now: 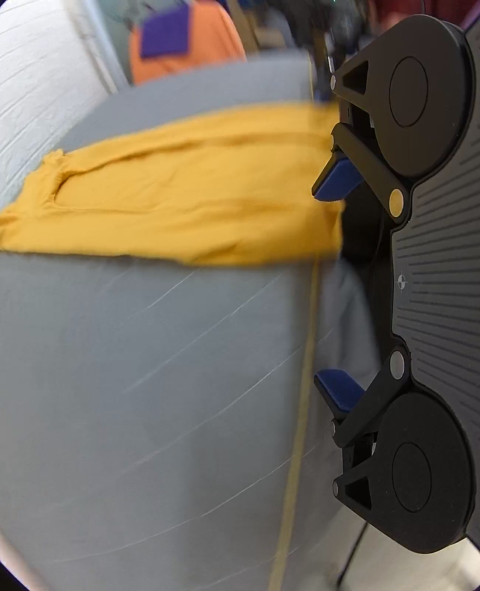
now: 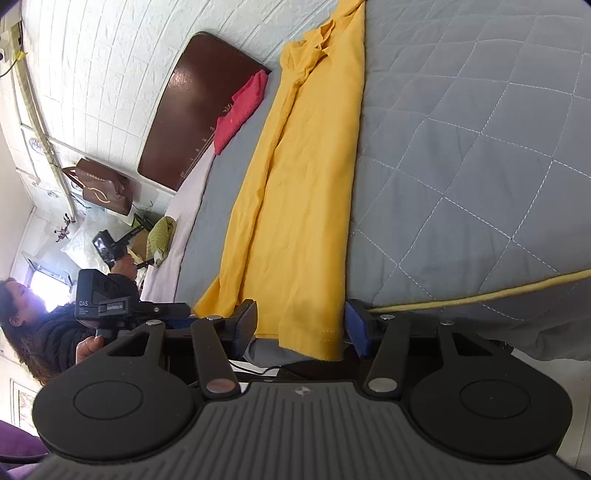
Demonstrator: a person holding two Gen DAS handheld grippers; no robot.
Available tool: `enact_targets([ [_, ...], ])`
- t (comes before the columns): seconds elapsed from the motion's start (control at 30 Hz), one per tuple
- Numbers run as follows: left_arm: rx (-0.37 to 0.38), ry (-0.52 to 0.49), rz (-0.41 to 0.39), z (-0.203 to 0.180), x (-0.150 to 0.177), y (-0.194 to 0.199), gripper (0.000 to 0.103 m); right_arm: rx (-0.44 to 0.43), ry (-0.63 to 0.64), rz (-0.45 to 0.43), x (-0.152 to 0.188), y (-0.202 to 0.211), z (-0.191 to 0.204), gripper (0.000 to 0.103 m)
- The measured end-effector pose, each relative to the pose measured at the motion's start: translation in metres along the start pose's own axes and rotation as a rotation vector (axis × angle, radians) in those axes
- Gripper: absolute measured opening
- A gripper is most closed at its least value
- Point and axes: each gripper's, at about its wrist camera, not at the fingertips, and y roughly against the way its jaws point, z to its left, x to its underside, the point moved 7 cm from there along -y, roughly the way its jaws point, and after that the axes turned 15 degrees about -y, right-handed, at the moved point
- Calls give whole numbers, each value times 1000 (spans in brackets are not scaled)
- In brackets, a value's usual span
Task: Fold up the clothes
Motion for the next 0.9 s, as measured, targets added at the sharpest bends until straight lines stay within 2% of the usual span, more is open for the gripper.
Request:
enact_targets([
  [0.1, 212, 149, -50, 5, 0, 3, 102, -9, -5, 0, -1, -4, 1, 58],
  [0.13, 238, 169, -57, 6, 0, 2, 101, -12, -8, -1, -1, -3, 1, 58],
  [0.23, 235, 183, -46, 4, -2, -12, 96, -17, -11, -2, -2, -5, 2, 58],
  [0.33, 299, 194, -26, -6, -5, -26, 82, -16, -11, -2, -2, -6, 2, 58],
  [0.43, 281, 181, -19, -15, -6, -35, 67, -15, -16, -1, -3, -6, 3, 60],
  [0.47, 274, 189, -10, -16, -7, -38, 53, -19, -21, 1, -4, -7, 3, 61],
  [0.5, 267, 197, -1, -15, -8, -41, 34, -20, -18, 1, -4, -7, 4, 66],
  [0.53, 254, 207, 2, -14, -8, -43, 32, -21, -15, -1, -4, -7, 6, 69],
  [0.57, 240, 212, -4, -13, -6, -45, 17, -21, -11, -2, -4, -7, 7, 70],
  [0.6, 234, 216, -13, -12, -4, -45, 9, -21, -8, -4, -4, -7, 8, 71],
  [0.7, 221, 220, -51, -11, 4, -40, 2, -22, -3, -3, -5, -7, 10, 73],
  [0.9, 193, 239, -112, 9, 21, -12, 1, -24, -10, -1, -6, -6, 10, 73],
])
